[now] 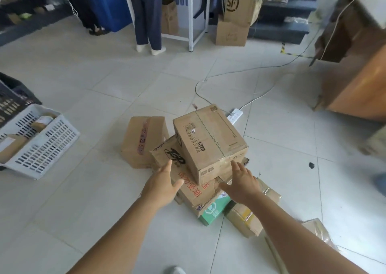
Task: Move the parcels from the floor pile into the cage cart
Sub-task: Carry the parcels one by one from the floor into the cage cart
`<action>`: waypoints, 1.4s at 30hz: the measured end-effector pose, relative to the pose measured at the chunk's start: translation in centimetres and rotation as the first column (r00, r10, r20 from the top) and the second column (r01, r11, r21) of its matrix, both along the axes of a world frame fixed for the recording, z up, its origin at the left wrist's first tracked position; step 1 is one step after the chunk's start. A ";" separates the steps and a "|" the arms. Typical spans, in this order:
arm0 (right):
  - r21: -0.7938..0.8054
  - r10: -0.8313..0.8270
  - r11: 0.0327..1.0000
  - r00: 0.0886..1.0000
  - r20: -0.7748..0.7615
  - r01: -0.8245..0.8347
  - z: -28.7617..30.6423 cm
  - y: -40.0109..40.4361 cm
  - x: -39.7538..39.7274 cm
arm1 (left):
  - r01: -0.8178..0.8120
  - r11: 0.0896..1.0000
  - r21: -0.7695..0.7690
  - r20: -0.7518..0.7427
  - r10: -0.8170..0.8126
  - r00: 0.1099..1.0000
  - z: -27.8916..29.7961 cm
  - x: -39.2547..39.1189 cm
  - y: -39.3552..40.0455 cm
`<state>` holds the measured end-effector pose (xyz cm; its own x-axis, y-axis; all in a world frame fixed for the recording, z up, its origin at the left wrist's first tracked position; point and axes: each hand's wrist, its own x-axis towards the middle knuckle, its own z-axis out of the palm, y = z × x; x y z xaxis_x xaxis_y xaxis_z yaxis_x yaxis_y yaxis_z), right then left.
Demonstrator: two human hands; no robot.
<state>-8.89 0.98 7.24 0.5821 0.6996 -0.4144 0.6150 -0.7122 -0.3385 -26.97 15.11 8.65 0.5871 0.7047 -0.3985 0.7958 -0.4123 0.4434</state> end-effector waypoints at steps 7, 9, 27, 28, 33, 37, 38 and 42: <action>-0.028 -0.166 0.986 0.983 -0.076 0.164 -2.9 2.7 2.2 | 0.036 0.998 -0.057 -0.044 -0.038 0.998 -2.4 3.5 5.1; -0.030 -0.209 0.978 0.969 -0.129 0.207 -3.9 3.6 3.2 | 0.043 0.997 -0.067 -0.057 -0.046 0.997 -3.0 5.1 6.6; -0.081 -0.657 0.723 0.647 -0.388 0.686 -12.7 12.4 9.8 | 0.045 0.997 -0.059 -0.197 -0.056 0.979 -10.6 19.1 21.2; -0.066 -0.675 0.699 0.627 -0.389 0.712 -13.1 12.6 9.6 | 0.048 0.997 -0.058 -0.201 -0.058 0.978 -11.2 19.7 22.1; -0.007 -0.778 0.518 0.467 -0.420 0.855 -15.2 13.3 8.1 | 0.055 0.993 -0.109 -0.189 -0.075 0.979 -14.1 21.4 26.9; 0.020 -0.835 0.362 0.334 -0.437 0.932 -15.3 16.1 6.8 | 0.081 0.964 -0.253 -0.117 -0.113 0.987 -15.8 20.9 29.7; 0.029 -0.843 0.340 0.318 -0.435 0.940 -15.0 17.0 6.5 | 0.078 0.962 -0.260 -0.080 -0.102 0.992 -16.0 20.4 30.3; 0.094 -0.840 0.359 0.365 -0.401 0.929 -13.3 21.9 5.8 | 0.051 0.974 -0.222 0.044 -0.042 0.998 -15.5 17.3 34.1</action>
